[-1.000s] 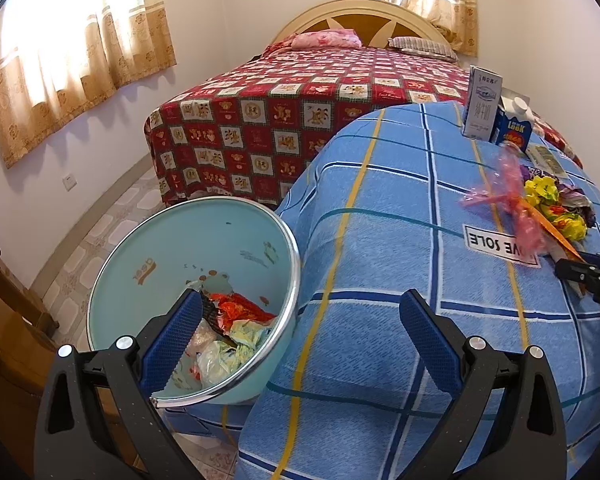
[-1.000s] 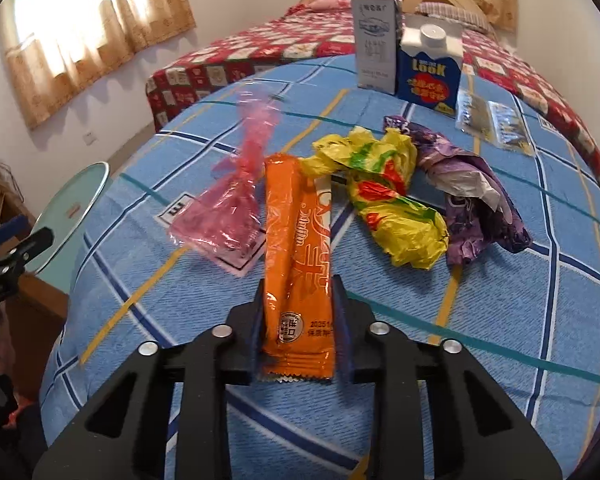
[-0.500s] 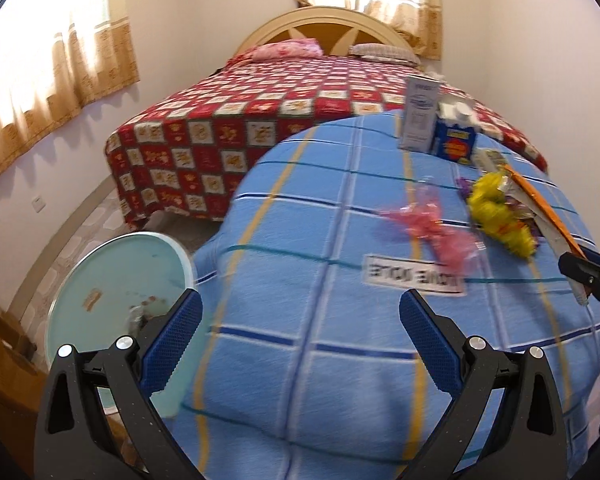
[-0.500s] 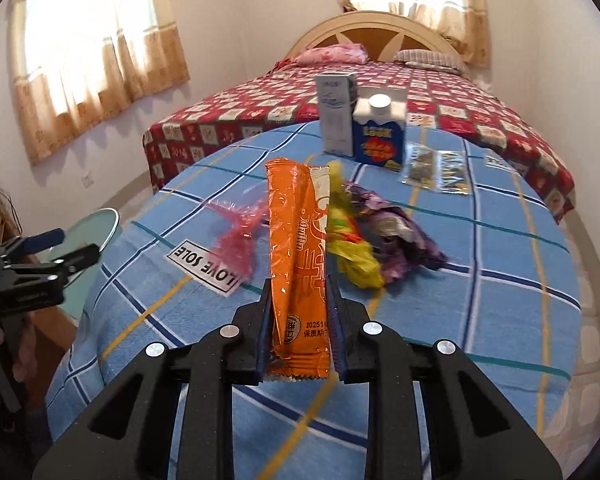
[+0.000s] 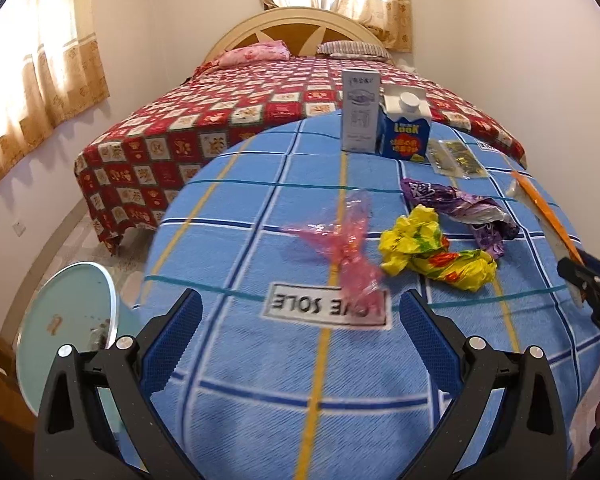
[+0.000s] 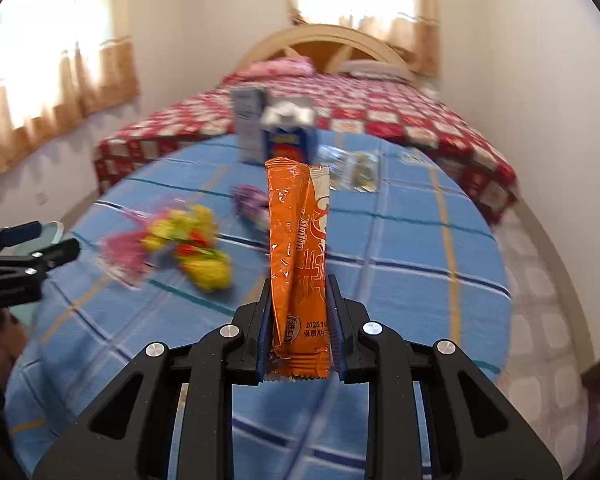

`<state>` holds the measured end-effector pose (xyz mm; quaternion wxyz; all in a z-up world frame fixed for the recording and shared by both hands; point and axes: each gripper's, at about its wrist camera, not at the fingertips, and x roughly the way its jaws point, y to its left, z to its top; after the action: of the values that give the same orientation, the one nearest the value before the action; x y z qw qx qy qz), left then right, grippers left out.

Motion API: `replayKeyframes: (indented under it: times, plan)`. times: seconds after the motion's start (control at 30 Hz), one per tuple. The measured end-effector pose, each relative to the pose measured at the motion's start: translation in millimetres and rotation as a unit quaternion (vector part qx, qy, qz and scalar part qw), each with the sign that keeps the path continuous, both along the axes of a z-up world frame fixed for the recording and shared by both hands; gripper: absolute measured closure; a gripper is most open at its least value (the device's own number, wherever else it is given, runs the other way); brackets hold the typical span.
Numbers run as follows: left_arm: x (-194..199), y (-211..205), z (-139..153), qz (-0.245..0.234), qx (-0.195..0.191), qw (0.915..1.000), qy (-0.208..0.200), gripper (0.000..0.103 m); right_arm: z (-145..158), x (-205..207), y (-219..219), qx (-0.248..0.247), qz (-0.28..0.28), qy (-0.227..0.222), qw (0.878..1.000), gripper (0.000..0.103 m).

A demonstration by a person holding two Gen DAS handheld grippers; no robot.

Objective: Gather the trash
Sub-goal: 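Grasp the pink plastic bag with the left tool while the right tool holds the orange packet, then carry the pink bag over the bin while the right tool carries the orange packet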

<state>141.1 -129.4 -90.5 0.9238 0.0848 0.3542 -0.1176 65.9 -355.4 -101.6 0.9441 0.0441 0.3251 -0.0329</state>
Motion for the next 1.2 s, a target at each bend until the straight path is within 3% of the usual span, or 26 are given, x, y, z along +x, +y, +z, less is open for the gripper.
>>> replayKeyframes:
  times: [0.13,0.2,0.27,0.33,0.43,0.67,1.2]
  plan:
    - [13,-12,-13,-0.004,0.007,0.9998,0.017,0.009,-9,3,-10,0.012,0.003,0.005,1.000,0.078]
    - [17,-15,-18,-0.007,0.012,0.9996,0.024,0.017,-12,1,-11,0.015,0.008,0.002,1.000,0.077]
    - [22,-16,-23,-0.016,0.010,0.9992,0.036,0.033,-13,2,-10,0.018,0.013,-0.001,1.000,0.077]
    - [25,-17,-27,-0.027,0.004,0.9984,0.049,0.062,-13,-3,-8,0.021,0.016,-0.004,1.000,0.077]
    - [23,-14,-29,-0.045,-0.004,0.9973,0.058,0.088,-10,-6,-2,0.022,0.022,-0.014,0.999,0.077]
    - [1,22,-10,-0.059,0.006,0.9977,0.032,0.089,3,-9,14,0.021,0.042,-0.038,0.998,0.077]
    - [-26,120,15,0.015,0.021,0.9995,-0.015,0.089,16,33,103,-0.005,0.143,-0.045,0.989,0.077]
